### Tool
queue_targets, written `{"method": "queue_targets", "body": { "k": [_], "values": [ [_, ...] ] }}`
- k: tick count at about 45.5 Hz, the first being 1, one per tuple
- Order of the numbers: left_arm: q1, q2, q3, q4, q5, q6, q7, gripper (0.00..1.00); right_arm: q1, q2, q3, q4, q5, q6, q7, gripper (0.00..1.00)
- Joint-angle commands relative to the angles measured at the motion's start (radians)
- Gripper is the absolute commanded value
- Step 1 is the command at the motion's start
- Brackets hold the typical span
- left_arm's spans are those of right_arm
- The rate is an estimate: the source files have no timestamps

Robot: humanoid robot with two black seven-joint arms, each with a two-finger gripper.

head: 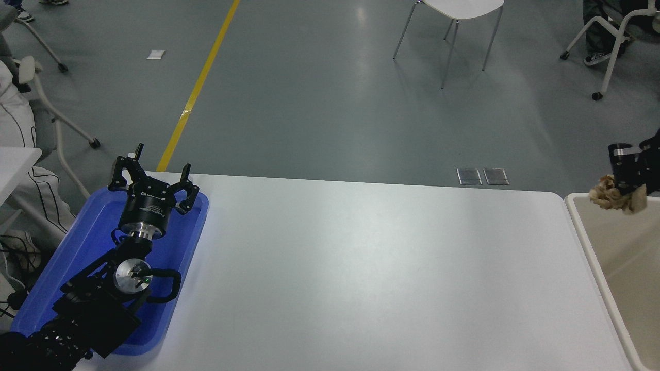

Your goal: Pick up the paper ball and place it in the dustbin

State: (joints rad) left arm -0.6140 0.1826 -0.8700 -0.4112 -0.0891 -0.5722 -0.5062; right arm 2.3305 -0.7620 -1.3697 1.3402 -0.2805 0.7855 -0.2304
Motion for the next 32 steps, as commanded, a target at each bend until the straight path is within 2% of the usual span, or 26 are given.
{"method": "queue_targets", "body": {
  "k": [1, 8, 25, 32],
  "values": [
    [0.000, 0.000, 0.000, 0.000, 0.000, 0.000, 0.000, 1.00, -0.066, -0.143, -0.017, -0.125, -0.048, 0.000, -0.001, 0.00],
    [0.000, 0.000, 0.000, 0.000, 0.000, 0.000, 0.000, 1.00, -0.223, -0.211, 0.043, -0.259, -0.046, 0.000, 0.000, 0.00],
    [0.000, 0.000, 0.000, 0.000, 0.000, 0.000, 0.000, 1.00, -0.825, -0.231, 0.484, -0.518, -0.045, -0.005, 0.000, 0.00],
    [0.000, 0.000, 0.000, 0.000, 0.000, 0.000, 0.000, 1.00, -1.008, -0.227, 0.630, -0.543, -0.045, -0.170, 0.000, 0.00]
  ]
}}
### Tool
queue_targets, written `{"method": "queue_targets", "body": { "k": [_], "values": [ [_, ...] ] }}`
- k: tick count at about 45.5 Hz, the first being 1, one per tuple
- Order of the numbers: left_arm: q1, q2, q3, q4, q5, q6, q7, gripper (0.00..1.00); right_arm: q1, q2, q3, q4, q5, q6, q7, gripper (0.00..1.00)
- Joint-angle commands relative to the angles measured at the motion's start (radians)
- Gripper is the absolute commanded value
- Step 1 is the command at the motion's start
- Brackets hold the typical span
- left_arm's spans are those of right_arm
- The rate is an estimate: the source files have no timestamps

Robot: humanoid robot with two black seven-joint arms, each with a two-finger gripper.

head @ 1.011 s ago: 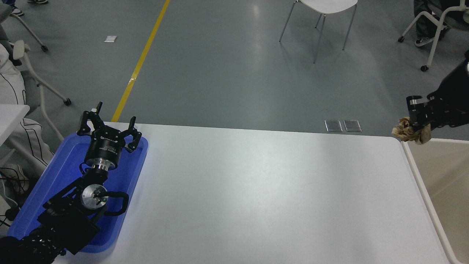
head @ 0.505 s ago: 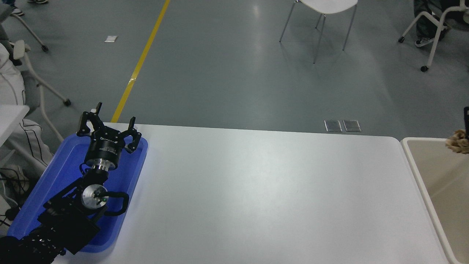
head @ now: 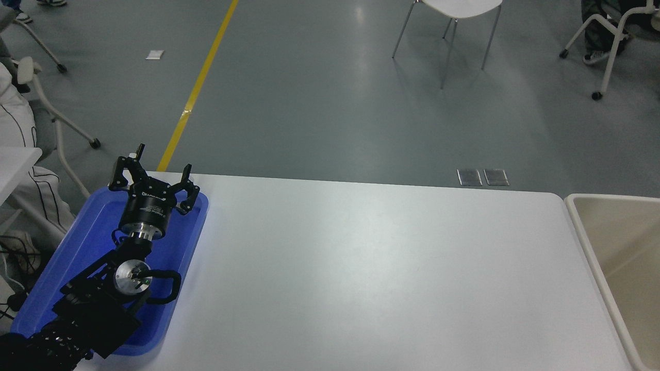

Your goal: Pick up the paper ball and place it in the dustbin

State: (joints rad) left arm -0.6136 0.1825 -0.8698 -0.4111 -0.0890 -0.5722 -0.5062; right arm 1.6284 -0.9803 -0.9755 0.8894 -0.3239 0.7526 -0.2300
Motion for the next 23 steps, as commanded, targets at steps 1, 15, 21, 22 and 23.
{"method": "queue_targets", "body": {
  "k": [1, 15, 21, 22, 23],
  "values": [
    [0.000, 0.000, 0.000, 0.000, 0.000, 0.000, -0.002, 1.00, -0.326, -0.009, 0.251, -0.092, -0.001, -0.163, 0.000, 0.00],
    [0.000, 0.000, -0.002, 0.000, 0.000, 0.000, 0.000, 1.00, -0.596, 0.149, 0.368, -0.224, 0.011, -0.482, 0.001, 0.00],
    [0.000, 0.000, 0.000, 0.000, 0.000, 0.000, -0.002, 1.00, -0.706, 0.212, 0.481, -0.312, 0.011, -0.561, 0.001, 0.00],
    [0.000, 0.000, 0.000, 0.000, 0.000, 0.000, 0.000, 1.00, -0.723, 0.224, 0.501, -0.329, 0.011, -0.571, 0.000, 0.00],
    [0.000, 0.000, -0.002, 0.000, 0.000, 0.000, -0.002, 1.00, -0.739, 0.235, 0.521, -0.346, 0.011, -0.584, 0.001, 0.00]
  ]
}}
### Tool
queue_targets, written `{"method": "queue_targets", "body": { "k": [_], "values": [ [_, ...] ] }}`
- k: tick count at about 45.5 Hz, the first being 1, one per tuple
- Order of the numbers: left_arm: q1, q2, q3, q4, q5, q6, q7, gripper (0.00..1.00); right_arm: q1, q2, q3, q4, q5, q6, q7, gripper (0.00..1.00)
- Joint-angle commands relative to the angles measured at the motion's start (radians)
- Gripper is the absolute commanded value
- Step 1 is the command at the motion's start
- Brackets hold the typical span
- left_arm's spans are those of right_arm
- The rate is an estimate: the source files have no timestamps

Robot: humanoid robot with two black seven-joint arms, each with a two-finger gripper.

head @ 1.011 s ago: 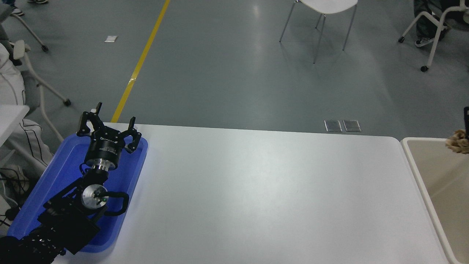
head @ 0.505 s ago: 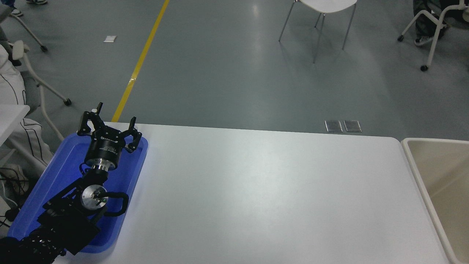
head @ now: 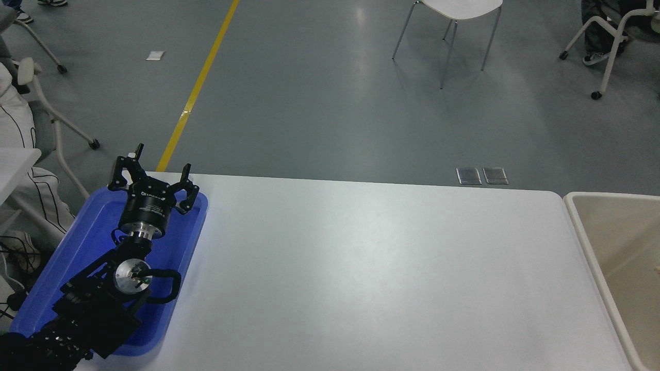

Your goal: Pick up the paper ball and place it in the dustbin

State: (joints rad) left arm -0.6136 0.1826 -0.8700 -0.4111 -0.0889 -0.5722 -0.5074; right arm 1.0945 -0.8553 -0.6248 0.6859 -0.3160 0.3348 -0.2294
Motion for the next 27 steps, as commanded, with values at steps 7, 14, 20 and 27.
{"method": "queue_targets", "body": {
  "k": [7, 14, 20, 27],
  "values": [
    [0.000, 0.000, 0.000, 0.000, 0.000, 0.000, 0.000, 1.00, -0.307, 0.206, 0.299, -0.288, 0.003, -0.230, 0.001, 0.00],
    [0.000, 0.000, -0.001, 0.000, 0.000, 0.000, 0.000, 1.00, -0.375, 0.243, 0.393, -0.393, 0.003, -0.244, 0.002, 0.00],
    [0.000, 0.000, -0.001, 0.000, 0.000, 0.000, 0.000, 1.00, -0.403, 0.283, 0.430, -0.460, 0.003, -0.295, 0.004, 0.00],
    [0.000, 0.000, 0.000, 0.000, 0.000, 0.000, 0.000, 1.00, -0.433, 0.341, 0.431, -0.496, 0.003, -0.379, 0.004, 0.00]
  ]
}}
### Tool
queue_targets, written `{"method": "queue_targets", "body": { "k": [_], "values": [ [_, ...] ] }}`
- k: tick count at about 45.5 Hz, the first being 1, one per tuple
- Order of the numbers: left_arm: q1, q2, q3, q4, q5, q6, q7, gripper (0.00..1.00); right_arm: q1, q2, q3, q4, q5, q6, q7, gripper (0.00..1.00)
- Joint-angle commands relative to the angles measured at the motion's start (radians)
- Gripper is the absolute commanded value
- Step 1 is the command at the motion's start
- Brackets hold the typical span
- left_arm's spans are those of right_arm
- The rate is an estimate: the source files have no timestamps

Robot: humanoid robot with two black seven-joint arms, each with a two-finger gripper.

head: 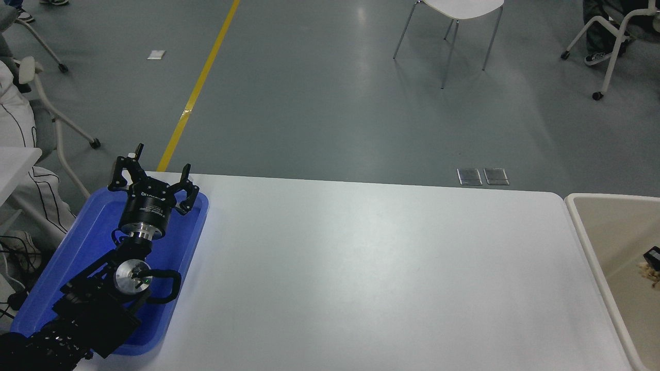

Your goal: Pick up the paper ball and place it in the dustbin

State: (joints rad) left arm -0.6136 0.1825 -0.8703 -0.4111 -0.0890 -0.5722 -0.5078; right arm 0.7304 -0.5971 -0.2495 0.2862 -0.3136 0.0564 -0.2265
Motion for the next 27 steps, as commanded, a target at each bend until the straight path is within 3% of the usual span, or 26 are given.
{"method": "queue_targets", "body": {
  "k": [1, 27],
  "values": [
    [0.000, 0.000, 0.000, 0.000, 0.000, 0.000, 0.000, 1.00, -0.071, 0.085, 0.058, -0.096, 0.001, -0.111, 0.001, 0.00],
    [0.000, 0.000, -0.001, 0.000, 0.000, 0.000, 0.000, 1.00, -0.072, 0.125, 0.047, -0.148, 0.021, -0.196, 0.003, 0.00]
  ]
}}
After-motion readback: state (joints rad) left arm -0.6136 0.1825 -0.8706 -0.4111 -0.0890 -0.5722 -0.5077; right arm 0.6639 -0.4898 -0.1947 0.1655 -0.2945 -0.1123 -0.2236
